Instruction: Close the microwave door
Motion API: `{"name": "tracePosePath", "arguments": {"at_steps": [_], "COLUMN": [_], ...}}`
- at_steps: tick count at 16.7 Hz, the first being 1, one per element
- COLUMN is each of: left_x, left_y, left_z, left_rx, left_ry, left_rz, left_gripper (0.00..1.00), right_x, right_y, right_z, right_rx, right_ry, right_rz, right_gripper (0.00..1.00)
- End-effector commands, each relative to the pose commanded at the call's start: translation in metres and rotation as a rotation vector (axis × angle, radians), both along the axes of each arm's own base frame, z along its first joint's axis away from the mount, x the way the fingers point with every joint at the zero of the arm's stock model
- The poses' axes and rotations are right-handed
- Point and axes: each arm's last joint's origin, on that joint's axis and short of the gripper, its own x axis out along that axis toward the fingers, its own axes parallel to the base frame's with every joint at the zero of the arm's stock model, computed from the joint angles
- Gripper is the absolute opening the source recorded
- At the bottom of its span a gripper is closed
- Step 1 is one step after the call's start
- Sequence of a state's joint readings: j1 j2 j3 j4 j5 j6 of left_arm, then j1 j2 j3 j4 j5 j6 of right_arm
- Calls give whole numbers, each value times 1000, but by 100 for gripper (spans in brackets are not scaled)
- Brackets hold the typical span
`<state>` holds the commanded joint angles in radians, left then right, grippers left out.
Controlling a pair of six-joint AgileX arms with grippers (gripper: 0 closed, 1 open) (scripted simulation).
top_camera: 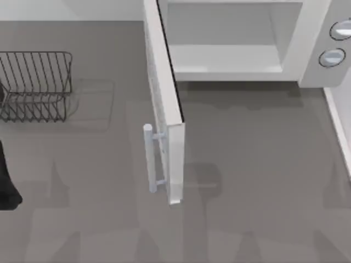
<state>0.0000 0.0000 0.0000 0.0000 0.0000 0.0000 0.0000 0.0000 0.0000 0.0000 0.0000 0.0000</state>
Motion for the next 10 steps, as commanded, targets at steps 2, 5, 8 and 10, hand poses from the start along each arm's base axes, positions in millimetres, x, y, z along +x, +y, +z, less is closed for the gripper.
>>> {"name": "tracePosePath", "arguments": {"at_steps": [2, 5, 8, 10], "left_x": [0, 1, 5, 9], "left_y": [0, -2, -7, -10], "left_z": [0, 4, 15, 28], "left_rx": [0, 24, 83, 137], "left_ry": [0, 63, 200, 316], "left_rz": [0, -31, -101, -165], "left_gripper": [100, 100, 100, 100], "right_x": [0, 0, 0, 0], "right_y": [0, 0, 0, 0], "right_z": [0, 0, 0, 0], "right_rx": [0, 0, 0, 0], "right_ry": [0, 0, 0, 0], "right_rz": [0, 0, 0, 0], "right_gripper": [100, 100, 100, 100]}}
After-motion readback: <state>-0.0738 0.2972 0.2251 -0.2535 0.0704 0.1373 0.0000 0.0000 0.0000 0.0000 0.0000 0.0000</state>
